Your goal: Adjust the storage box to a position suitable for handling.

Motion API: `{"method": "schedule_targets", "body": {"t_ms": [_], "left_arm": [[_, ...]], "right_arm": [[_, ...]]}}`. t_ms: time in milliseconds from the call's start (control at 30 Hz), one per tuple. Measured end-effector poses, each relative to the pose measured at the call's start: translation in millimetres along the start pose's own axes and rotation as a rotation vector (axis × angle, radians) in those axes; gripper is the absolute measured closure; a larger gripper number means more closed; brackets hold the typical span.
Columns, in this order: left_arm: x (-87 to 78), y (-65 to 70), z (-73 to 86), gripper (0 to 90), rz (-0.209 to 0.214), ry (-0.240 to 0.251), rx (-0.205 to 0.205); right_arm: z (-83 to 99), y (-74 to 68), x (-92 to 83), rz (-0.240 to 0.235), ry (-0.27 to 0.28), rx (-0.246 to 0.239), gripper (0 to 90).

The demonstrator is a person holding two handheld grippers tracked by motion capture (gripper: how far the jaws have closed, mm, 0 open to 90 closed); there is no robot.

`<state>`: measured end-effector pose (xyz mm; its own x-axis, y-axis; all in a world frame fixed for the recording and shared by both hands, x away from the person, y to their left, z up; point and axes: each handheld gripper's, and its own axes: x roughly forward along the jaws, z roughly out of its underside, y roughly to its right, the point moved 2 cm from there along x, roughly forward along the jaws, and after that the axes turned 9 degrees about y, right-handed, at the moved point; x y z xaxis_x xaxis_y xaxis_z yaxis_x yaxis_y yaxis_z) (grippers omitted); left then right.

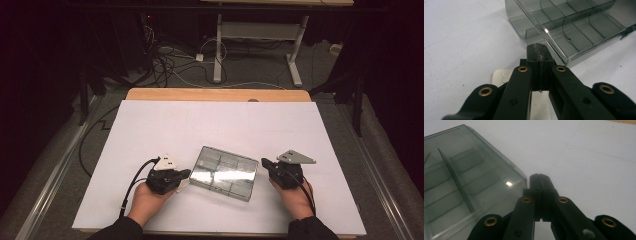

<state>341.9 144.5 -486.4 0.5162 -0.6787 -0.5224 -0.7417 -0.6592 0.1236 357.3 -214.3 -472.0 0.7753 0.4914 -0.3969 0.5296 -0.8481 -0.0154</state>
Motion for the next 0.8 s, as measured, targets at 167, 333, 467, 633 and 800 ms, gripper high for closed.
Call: {"method": "schedule_targets", "body": {"t_ms": [167,333,467,633,800], "left_arm": [[6.0,0.8,-0.1,87.8,0.007,-0.013,0.002],[4.9,3.4,0.6,87.8,-0.003,-0.025,0.019],[1.2,14.2,4.0,87.7,0.018,-0.036,0.037],[-1.8,47.9,11.1,87.7,0.088,-0.043,0.062],[0.1,77.3,16.9,87.6,0.165,-0.075,0.134]], "right_arm": [[9.7,-4.1,-25.9,-0.018,-0.002,0.005,90.0],[13.3,-5.3,-37.8,-0.032,0.009,0.006,90.0],[19.8,-0.1,-40.1,-0.019,0.008,0.036,90.0],[22.1,5.0,-39.5,-0.008,-0.002,0.045,90.0],[23.9,5.3,-37.7,-0.008,-0.016,0.044,90.0]]}}
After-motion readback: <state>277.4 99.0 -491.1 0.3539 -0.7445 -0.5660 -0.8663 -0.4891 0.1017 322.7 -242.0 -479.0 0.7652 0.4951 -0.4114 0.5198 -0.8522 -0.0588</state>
